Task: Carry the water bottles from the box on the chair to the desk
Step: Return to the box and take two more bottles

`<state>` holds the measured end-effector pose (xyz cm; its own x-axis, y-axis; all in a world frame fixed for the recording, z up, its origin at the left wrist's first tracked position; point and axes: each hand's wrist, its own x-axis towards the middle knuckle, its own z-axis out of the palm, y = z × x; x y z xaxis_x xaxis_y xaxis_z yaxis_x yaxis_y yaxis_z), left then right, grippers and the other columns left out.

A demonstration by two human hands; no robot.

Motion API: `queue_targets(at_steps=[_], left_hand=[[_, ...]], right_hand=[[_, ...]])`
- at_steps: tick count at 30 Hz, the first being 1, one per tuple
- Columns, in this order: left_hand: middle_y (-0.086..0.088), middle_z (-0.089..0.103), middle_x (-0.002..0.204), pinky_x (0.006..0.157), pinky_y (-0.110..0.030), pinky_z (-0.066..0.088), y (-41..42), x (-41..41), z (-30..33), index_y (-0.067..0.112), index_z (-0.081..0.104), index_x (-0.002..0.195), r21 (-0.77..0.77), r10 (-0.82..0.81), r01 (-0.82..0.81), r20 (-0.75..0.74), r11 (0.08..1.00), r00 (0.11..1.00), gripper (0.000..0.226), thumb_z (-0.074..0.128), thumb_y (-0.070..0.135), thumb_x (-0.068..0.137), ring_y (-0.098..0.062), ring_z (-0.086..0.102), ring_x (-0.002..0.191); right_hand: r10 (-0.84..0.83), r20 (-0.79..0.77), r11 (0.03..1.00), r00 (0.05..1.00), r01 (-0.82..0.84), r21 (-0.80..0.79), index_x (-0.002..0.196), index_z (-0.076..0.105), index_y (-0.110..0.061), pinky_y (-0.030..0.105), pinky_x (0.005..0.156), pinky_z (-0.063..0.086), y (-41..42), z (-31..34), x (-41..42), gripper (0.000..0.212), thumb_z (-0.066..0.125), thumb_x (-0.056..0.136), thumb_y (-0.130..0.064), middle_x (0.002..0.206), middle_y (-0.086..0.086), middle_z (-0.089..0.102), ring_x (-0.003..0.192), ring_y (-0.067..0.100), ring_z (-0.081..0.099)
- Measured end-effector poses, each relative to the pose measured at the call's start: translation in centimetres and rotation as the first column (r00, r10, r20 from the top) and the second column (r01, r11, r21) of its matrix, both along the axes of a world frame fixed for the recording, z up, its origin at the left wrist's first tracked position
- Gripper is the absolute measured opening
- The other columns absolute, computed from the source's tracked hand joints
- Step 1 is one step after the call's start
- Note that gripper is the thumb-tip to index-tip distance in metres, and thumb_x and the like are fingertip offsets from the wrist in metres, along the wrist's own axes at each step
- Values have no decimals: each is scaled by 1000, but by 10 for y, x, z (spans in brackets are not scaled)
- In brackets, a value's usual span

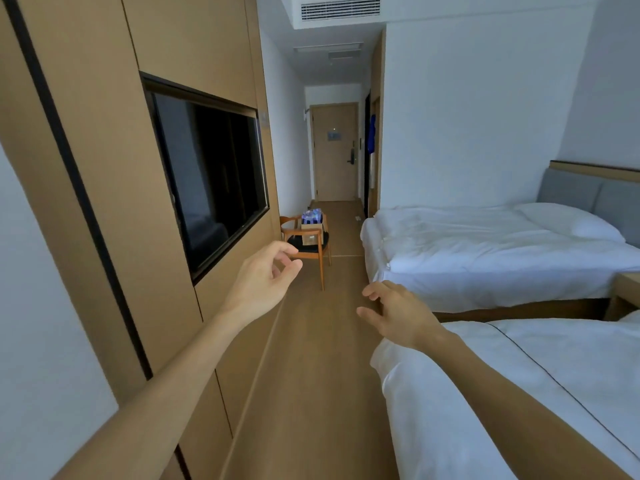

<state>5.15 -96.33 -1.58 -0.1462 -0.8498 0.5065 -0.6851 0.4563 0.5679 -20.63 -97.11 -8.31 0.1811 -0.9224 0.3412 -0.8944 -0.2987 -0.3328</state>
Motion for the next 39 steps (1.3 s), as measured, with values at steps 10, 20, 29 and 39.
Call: queue_targets(at_steps=[10, 20, 29, 39], left_hand=[[24, 58, 94, 65, -11, 38, -233, -55, -8, 40, 55, 111, -31, -25, 24, -15, 999, 1000, 17, 55, 41, 94, 6, 53, 86], [24, 57, 93, 69, -15, 42, -440, -92, -10, 45, 51, 111, -26, 10, -11, -14, 1000, 1000, 18, 54, 41, 94, 3, 55, 85], [23, 58, 98, 67, -11, 40, -635, -103, -41, 44, 52, 110, -4, -5, 5, -55, 1000, 998, 15, 53, 40, 95, 2, 56, 87], [14, 59, 93, 59, -9, 40, -869, -119, -38, 30, 57, 116, 13, -39, 40, -66, 999, 997, 20, 53, 32, 97, 2, 55, 73]], right_hand=[[8, -8, 1000, 1000, -8, -19, 125, 52, -28, 25, 86, 39, -241, -7, -58, 41, 52, 93, -53, 123, -7, 56, 107, 13, 53], [61, 0, 998, 998, -61, -27, 124, 52, -29, 25, 83, 38, -457, 2, -101, 39, 53, 92, -51, 119, -9, 57, 104, 10, 50], [66, -24, 998, 998, -67, -17, 123, 53, -27, 23, 82, 37, -652, -26, -114, 37, 54, 93, -49, 124, -8, 57, 102, 7, 49], [1, -23, 999, 1000, 0, 32, 122, 54, -25, 32, 91, 47, -869, -25, -126, 37, 54, 93, -48, 122, -6, 57, 98, 8, 53]])
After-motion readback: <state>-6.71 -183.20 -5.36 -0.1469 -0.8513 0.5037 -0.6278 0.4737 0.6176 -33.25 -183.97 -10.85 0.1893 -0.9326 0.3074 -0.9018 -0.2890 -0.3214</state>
